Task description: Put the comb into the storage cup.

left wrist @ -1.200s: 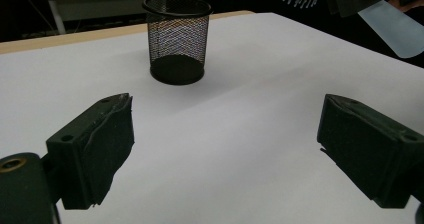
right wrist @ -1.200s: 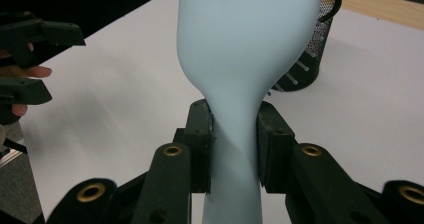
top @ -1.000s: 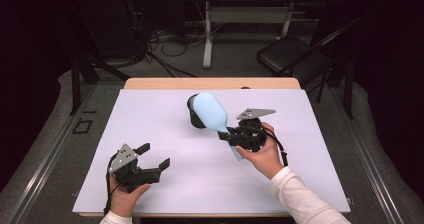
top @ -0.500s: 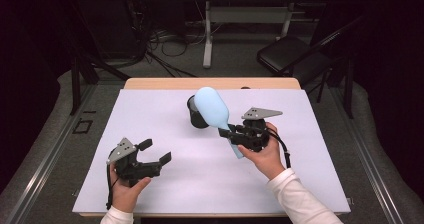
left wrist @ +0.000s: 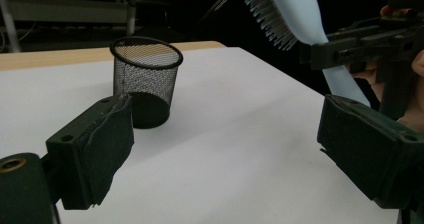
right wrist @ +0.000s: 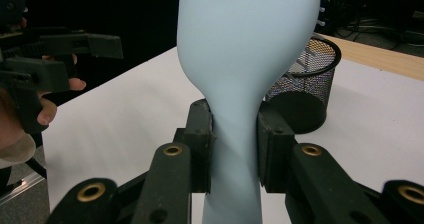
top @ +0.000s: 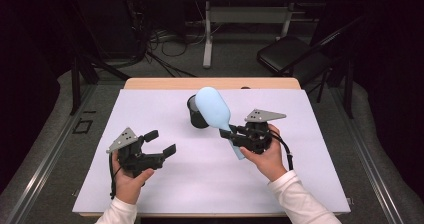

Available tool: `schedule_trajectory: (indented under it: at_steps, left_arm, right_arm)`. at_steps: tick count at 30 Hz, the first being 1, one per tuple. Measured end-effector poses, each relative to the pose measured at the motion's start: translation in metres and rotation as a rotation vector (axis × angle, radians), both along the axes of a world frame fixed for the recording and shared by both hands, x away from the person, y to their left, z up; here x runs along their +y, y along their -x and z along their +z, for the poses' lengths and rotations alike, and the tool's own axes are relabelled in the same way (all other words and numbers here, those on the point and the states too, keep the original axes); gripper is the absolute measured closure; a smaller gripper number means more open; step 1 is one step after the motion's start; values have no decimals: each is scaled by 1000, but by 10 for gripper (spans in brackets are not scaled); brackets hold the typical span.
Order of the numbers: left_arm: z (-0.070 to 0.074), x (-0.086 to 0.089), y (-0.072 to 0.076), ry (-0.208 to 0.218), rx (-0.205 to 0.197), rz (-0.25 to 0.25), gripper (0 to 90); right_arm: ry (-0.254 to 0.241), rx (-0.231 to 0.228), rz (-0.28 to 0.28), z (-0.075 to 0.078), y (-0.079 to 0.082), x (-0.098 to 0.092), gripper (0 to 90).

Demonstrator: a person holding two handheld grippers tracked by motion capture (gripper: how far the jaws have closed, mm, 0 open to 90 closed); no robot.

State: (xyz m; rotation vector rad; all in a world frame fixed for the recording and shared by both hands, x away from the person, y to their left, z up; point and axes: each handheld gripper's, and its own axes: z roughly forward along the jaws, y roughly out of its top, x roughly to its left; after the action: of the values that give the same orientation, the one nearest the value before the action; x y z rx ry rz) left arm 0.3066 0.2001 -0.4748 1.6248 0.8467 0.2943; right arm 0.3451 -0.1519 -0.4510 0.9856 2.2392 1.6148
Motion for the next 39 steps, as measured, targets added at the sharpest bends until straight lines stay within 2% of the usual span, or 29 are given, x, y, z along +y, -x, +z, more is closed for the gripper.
schedule_trajectory:
  at_steps: [10,16,20,30,35,39]
  left_arm:
    - [23,-6,-12,-3,-11,-10,82]
    - [32,-11,-21,-2,3,-39,82]
    - [37,-16,-26,0,-7,-55,82]
    - [52,-28,-42,-21,27,-92,82]
    - [60,-35,-48,-27,28,-109,82]
    - [66,-41,-53,-11,25,-126,82]
  right_arm:
    - [-40,21,29,-1,-1,-4,713]
    - [-54,34,45,-3,-2,-5,713]
    - [-62,34,62,-5,-2,-5,713]
    - [-96,49,92,-5,-3,-7,713]
    - [-108,60,97,-6,-4,-8,714]
    - [-113,60,101,-6,-4,-9,714]
